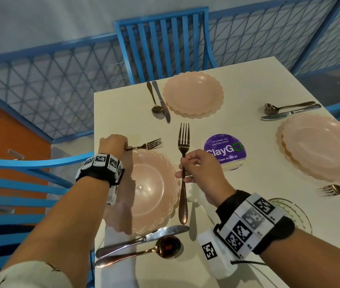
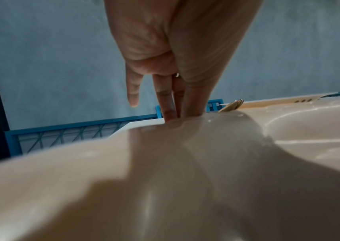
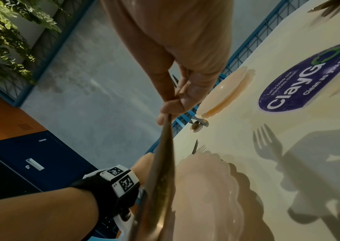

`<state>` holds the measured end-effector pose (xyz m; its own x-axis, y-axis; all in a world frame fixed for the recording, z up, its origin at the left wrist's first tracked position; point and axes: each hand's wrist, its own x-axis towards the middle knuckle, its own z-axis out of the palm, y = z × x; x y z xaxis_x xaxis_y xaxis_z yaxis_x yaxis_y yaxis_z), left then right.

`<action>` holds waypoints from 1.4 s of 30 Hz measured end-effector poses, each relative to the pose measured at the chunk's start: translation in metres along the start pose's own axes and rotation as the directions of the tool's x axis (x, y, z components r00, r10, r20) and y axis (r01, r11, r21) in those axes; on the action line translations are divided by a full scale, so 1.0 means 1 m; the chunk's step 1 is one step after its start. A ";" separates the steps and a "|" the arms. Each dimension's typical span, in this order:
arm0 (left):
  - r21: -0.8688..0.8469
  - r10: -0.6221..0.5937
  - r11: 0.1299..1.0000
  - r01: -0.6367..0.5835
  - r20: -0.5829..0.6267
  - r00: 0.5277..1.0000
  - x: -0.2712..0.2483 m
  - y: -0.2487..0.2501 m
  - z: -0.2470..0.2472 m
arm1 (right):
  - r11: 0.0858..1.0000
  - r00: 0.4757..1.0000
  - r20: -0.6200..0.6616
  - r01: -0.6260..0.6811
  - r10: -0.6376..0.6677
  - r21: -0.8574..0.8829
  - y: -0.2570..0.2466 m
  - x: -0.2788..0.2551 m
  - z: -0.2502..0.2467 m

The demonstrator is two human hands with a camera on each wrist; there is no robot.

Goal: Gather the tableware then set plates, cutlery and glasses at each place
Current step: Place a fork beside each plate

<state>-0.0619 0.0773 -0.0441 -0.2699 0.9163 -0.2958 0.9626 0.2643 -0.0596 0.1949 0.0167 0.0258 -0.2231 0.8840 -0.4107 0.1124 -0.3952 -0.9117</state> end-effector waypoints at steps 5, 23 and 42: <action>0.052 0.016 0.998 -0.017 0.024 1.000 -0.001 -0.001 -0.001 | 1.000 1.000 -0.004 0.003 -0.003 0.005 0.000 -0.001 -0.001; 0.196 0.107 0.975 -0.108 0.015 0.994 0.003 0.002 0.003 | 1.000 1.000 -0.007 0.006 -0.006 -0.001 0.003 0.000 -0.001; -0.866 0.193 0.498 -0.036 0.071 0.979 -0.171 0.083 -0.065 | 0.996 0.997 0.011 0.075 -0.075 -0.041 -0.014 -0.025 0.002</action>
<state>0.0623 -0.0380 0.0630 -0.0766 0.9265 -0.3683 0.4690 0.3595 0.8067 0.1967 -0.0007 0.0484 -0.2417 0.9084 -0.3412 0.1347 -0.3168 -0.9389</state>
